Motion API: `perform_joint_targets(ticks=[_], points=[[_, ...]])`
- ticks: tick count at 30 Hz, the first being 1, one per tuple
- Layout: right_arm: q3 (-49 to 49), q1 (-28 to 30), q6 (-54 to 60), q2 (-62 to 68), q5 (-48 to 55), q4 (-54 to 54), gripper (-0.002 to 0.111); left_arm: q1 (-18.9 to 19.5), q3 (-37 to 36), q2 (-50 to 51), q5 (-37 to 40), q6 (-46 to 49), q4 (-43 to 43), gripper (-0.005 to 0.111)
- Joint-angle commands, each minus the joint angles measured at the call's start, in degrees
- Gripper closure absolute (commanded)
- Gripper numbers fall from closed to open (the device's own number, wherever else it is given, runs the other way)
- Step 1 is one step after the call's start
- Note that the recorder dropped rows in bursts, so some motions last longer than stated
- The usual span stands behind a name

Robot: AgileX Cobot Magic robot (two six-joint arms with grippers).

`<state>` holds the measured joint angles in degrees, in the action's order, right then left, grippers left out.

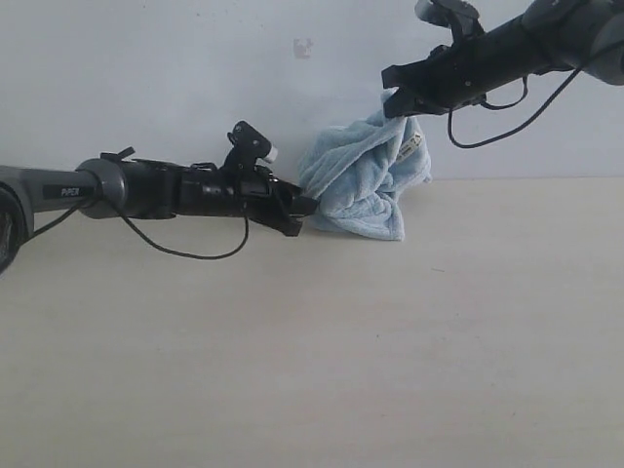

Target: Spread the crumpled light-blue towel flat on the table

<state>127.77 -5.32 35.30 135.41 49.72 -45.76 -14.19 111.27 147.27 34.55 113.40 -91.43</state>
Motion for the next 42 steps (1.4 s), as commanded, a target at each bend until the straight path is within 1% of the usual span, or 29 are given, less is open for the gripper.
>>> perform_joint_targets(ticks=[1,2,3,4,6,9,11,13,16,18,21,24,26,28,31,33,36,39,42], points=[[0.2,0.2,0.5,-0.9,-0.2,-0.5,0.108,-1.6,0.5,0.1,-7.3,1.1,-0.8,0.083],[0.2,0.2,0.5,-0.9,-0.2,-0.5,0.108,-1.7,0.5,0.1,-8.5,1.0,-0.8,0.091],[0.2,0.2,0.5,-0.9,-0.2,-0.5,0.108,-1.8,0.5,0.1,-9.4,0.7,-0.8,0.103],[0.2,0.2,0.5,-0.9,-0.1,-0.5,0.108,-1.8,0.5,-0.1,-9.5,-0.4,-0.6,0.103],[0.2,0.2,-0.3,-1.1,0.9,-0.4,0.108,-1.3,0.2,-1.0,-12.5,-7.3,3.5,0.103],[0.2,0.2,-1.4,-2.0,2.3,1.5,0.108,-0.3,-1.1,-4.0,-13.9,-23.1,18.8,0.103],[0.2,0.2,-2.6,-3.0,2.6,3.3,0.108,0.6,-2.3,-7.1,-11.2,-31.8,29.4,0.103],[0.2,0.2,-2.8,-4.6,3.4,4.8,0.108,1.3,-3.8,-10.5,-8.0,-38.7,37.7,0.103],[0.2,0.2,-6.2,-7.7,5.2,9.8,0.108,2.3,-6.3,-16.5,-4.3,-49.2,49.3,0.103],[0.2,0.2,-9.4,-9.8,6.7,13.9,0.108,3.0,-8.2,-21.0,-1.9,-54.5,55.4,0.103],[0.2,0.2,-14.3,-13.4,8.2,21.9,0.108,4.3,-11.2,-28.2,1.9,-58.4,62.2,0.103],[0.2,0.2,-17.7,-17.2,10.0,29.3,0.108,5.3,-14.1,-35.2,4.1,-62.0,65.6,0.103],[-0.6,0.2,-18.3,-19.6,11.7,31.8,0.108,6.3,-15.8,-39.6,5.8,-64.2,66.1,0.103],[-3.6,0.2,-18.1,-22.9,11.2,31.7,0.108,7.1,-18.0,-43.5,6.9,-65.2,66.1,0.103],[-9.2,0.2,-14.8,-27.1,11.2,28.5,0.108,7.2,-22.5,-48.9,7.4,-65.2,65.8,0.103],[-13.1,0.2,-14.6,-29.2,11.6,28.2,0.108,7.0,-25.9,-51.5,7.4,-65.2,63.7,0.103],[-20.1,0.2,-14.9,-32.6,11.0,30.9,0.108,6.2,-30.6,-53.5,6.9,-64.8,61.7,0.103],[-26.3,0.2,-17.9,-35.9,7.4,36.9,0.108,5.5,-34.4,-53.5,6.6,-62.4,60.5,0.103],[-30.7,0.2,-24.3,-38.8,4.0,45.8,0.108,5.5,-37.4,-52.3,4.9,-57.7,55.2,0.1]])
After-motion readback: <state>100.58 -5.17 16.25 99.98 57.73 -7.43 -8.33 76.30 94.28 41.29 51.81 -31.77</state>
